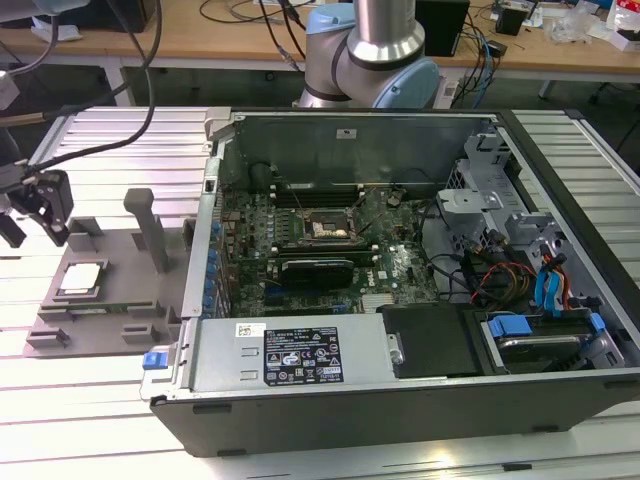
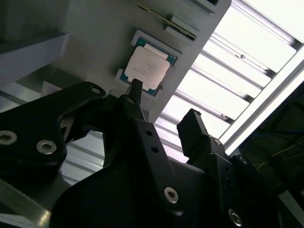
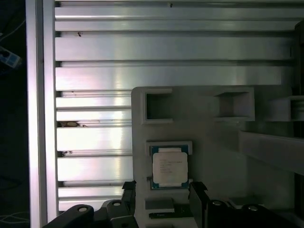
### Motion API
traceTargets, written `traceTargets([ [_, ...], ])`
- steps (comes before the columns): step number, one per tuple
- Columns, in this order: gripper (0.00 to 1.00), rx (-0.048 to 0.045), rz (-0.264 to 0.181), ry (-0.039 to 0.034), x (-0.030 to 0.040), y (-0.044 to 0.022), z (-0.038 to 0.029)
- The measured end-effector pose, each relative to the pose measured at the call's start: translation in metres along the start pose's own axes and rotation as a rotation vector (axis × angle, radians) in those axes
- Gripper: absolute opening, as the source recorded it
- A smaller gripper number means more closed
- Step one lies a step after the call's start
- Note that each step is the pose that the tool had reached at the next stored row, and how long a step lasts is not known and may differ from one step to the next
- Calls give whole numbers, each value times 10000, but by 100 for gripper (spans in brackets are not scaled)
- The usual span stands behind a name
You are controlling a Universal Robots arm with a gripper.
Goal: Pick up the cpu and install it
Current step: 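Pick up the cpu and move it towards the insertion slot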
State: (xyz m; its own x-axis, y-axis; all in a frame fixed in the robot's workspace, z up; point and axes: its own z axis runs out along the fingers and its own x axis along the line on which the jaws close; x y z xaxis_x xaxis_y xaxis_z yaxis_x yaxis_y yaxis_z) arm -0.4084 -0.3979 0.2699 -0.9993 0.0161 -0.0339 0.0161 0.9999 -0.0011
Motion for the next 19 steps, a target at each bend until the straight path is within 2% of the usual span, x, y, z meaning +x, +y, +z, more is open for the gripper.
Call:
traceTargets([
  [6,57,0,0,1,3,0,76],
  [19,57,0,0,0,7,0,192],
])
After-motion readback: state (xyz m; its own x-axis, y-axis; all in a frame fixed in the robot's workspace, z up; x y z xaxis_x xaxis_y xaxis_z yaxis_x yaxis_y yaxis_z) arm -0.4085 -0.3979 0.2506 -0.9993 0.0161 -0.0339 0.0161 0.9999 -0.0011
